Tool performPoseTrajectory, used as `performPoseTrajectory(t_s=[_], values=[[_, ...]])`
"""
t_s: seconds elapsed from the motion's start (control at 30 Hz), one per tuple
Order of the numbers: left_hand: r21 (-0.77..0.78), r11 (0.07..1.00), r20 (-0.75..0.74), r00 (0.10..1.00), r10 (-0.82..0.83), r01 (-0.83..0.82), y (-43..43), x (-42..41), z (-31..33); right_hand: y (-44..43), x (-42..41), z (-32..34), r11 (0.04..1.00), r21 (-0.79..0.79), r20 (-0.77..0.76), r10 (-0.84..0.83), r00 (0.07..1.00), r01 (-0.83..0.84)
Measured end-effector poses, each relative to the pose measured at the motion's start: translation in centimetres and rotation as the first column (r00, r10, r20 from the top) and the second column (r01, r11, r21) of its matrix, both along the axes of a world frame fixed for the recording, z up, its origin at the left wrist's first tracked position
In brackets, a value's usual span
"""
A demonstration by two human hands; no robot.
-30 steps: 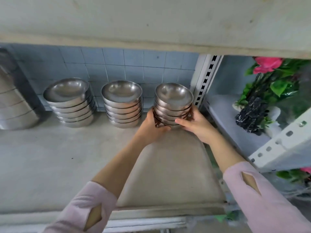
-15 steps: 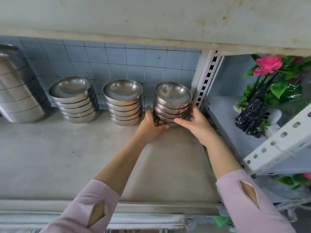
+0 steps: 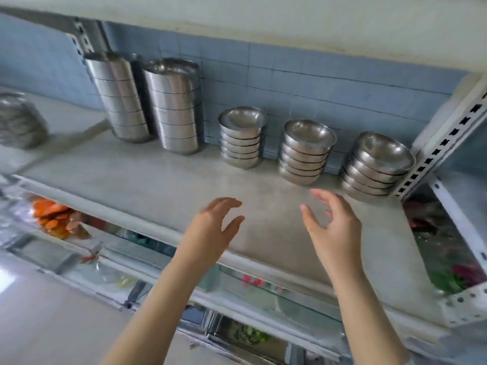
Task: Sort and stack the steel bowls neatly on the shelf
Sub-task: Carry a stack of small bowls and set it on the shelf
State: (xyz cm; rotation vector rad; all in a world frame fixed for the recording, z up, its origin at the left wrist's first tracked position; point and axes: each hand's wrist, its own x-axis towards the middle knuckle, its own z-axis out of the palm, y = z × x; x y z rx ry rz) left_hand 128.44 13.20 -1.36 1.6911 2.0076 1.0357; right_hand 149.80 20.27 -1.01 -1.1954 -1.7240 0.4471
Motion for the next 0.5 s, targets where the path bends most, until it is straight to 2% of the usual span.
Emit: performPoseTrajectory(t_s=[0.2, 0.37, 0.5], values=[[0.026, 0.967, -0.157, 0.954, 0.254, -0.253, -14.2, -14.1, 0.7, -7.0, -15.1, 0.0, 0.948, 0.123, 0.189, 0.268, 0.945, -0.294], [0.093, 0.881, -0.181, 0.862, 0.474, -0.465, -23.7, -22.3, 1.0, -10.9, -26.3, 0.5, 0.877, 0.131, 0.229, 0.427, 0.875, -0.462], [0.085, 0.834, -0.181, 0.815, 0.551, -0.545, -27.9, -27.2, 0.6, -13.3, -33.8, 0.4, 0.818, 0.104, 0.236, 0.533, 0.813, -0.566]])
